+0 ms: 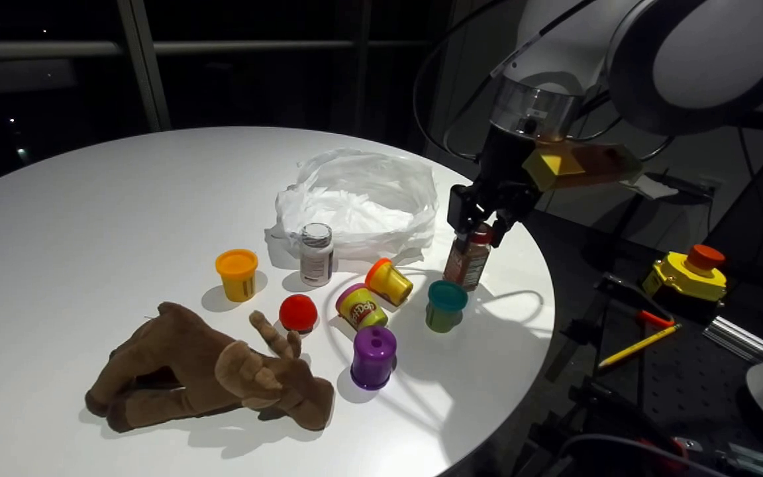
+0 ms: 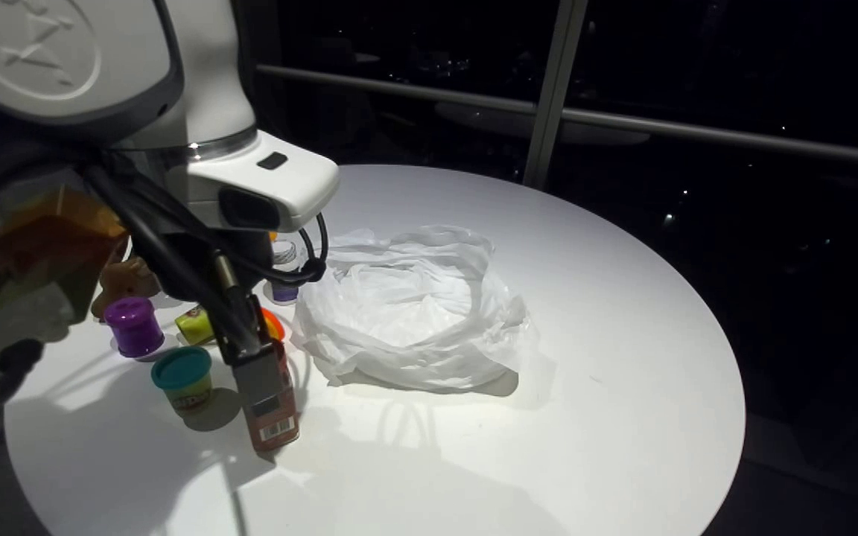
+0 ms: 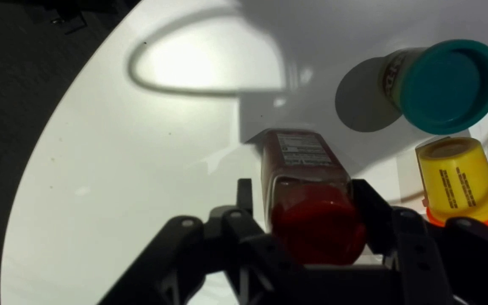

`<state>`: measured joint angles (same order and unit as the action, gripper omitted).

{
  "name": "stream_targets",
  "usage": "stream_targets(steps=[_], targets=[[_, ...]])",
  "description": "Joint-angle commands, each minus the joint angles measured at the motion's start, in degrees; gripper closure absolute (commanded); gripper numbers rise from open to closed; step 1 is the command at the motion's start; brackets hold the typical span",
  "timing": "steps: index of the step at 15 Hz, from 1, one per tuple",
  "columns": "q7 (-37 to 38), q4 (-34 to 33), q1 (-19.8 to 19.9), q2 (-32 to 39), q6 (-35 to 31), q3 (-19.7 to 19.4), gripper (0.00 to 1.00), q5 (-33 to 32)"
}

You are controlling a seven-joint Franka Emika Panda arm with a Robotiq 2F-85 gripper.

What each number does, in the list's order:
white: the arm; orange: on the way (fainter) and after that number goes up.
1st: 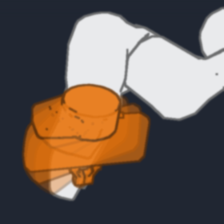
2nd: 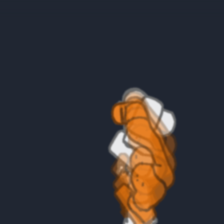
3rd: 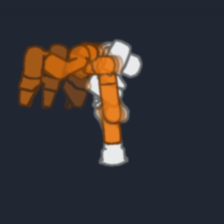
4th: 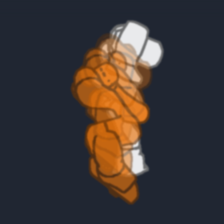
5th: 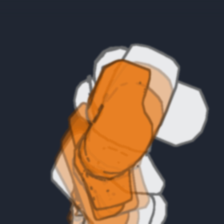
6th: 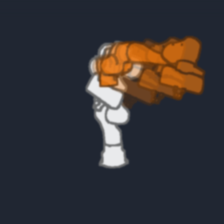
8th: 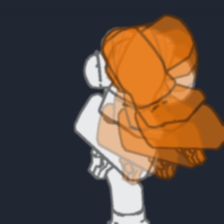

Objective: Pick the objects on the table and put them in the plastic bag

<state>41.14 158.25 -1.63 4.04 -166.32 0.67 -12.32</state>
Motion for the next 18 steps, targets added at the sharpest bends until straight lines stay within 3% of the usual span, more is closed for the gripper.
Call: stream_targets(steps=[1, 2, 7, 12, 15, 18], targets=[[2.2, -0.2, -1.8, -1.8, -0.1, -1.9, 0.69, -1.1], [1.8, -0.4, -1.8, -1.8, -0.1, -1.9, 0.76, -0.5], [-0.1, -0.5, -1.5, -3.2, 1.6, -1.5, 0.76, 2.0], [1.6, 0.4, 0.0, -16.7, 15.1, 0.3, 0.76, -2.7], [-0.8, -4.0, 1.9, -23.7, 25.1, 2.8, 0.76, -2.6], [-5.6, -11.7, 3.5, -23.1, 28.4, 3.0, 0.76, -1.6]])
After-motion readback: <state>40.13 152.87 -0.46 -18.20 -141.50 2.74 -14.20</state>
